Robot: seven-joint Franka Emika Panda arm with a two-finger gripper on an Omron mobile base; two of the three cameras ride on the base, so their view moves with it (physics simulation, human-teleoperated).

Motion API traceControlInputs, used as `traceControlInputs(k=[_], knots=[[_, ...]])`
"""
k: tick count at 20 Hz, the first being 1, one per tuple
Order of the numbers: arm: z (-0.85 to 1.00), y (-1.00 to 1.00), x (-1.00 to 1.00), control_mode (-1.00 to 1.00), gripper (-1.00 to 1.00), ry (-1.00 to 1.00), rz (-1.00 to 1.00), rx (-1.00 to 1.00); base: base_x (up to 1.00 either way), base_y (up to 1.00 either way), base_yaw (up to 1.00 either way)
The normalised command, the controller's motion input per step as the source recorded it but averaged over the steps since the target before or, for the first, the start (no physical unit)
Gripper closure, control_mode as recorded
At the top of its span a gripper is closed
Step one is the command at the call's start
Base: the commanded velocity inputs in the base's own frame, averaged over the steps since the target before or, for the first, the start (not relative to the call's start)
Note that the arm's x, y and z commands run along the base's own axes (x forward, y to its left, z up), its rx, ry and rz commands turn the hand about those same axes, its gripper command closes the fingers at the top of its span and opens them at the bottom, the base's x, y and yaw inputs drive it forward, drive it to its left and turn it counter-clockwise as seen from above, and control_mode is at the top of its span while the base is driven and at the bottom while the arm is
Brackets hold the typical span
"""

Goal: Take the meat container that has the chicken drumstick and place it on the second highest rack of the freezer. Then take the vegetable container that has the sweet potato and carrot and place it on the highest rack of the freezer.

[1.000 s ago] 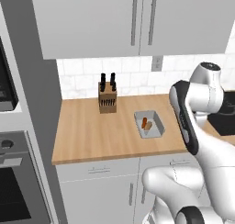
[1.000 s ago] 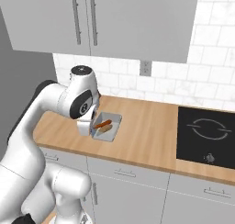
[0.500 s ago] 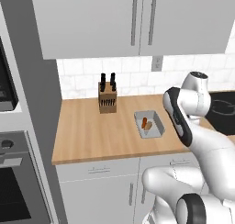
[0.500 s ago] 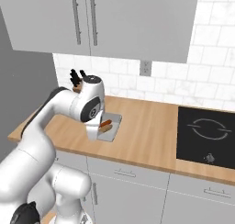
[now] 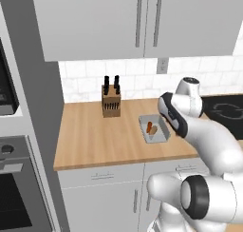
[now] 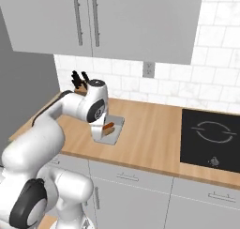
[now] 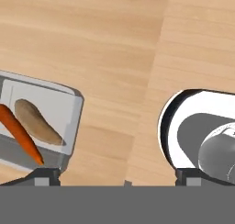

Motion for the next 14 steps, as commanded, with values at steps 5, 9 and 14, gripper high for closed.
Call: traceControlInputs(k=[5,9,14], knots=[[-0.29,-0.01,0.59,-1.0,-1.0,0.0,0.02,0.0,0.0,0.0,0.0],[-0.35,0.0,0.51,-1.0,-1.0,0.0,0.03,0.0,0.0,0.0,0.0],[-0.44,-0.05,0.13,-1.0,-1.0,0.0,0.02,0.0,0.0,0.0,0.0]])
